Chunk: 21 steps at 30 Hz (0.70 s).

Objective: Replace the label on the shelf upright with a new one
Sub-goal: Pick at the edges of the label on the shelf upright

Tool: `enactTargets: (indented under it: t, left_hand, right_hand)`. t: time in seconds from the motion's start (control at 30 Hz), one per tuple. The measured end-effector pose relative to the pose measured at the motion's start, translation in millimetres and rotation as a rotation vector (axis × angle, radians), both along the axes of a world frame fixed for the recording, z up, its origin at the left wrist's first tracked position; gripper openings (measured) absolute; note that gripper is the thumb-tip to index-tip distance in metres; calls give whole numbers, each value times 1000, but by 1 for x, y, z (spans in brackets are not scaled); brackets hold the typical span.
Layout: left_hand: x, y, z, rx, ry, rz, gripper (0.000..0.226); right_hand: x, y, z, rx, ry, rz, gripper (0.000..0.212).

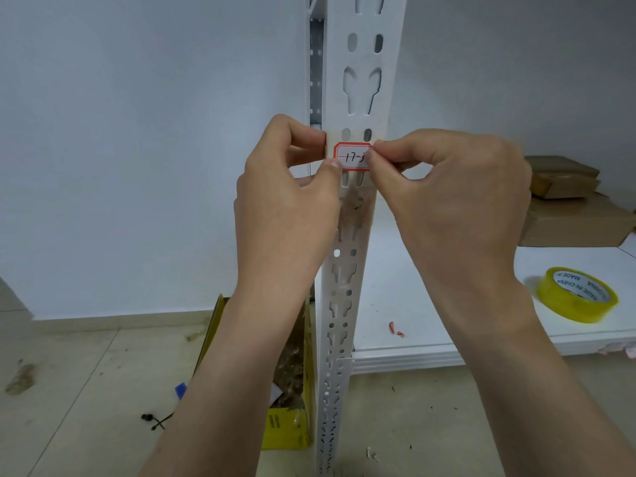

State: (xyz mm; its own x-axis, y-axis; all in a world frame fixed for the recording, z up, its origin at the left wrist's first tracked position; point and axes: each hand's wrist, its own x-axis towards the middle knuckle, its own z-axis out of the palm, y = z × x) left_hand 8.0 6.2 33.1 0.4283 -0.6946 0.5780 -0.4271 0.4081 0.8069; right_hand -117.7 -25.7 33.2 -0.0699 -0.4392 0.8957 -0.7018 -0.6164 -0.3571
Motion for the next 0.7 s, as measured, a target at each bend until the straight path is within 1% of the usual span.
enactTargets:
  t: [0.17, 0.37, 0.53, 0.7]
  left_hand:
    - [0, 1, 0, 7, 1, 2, 19]
    - [1, 1, 0, 1, 8, -5, 19]
    - [1, 0, -1, -8, 16, -11, 18]
    - [2, -2, -2, -11, 15, -12, 17]
  right_hand:
    - [5, 1, 3, 23, 0, -28, 15]
    - [7, 0, 9, 118, -13, -37, 16]
    - [10, 1, 12, 136, -20, -62, 14]
    - [10, 0, 15, 171, -5, -73, 17]
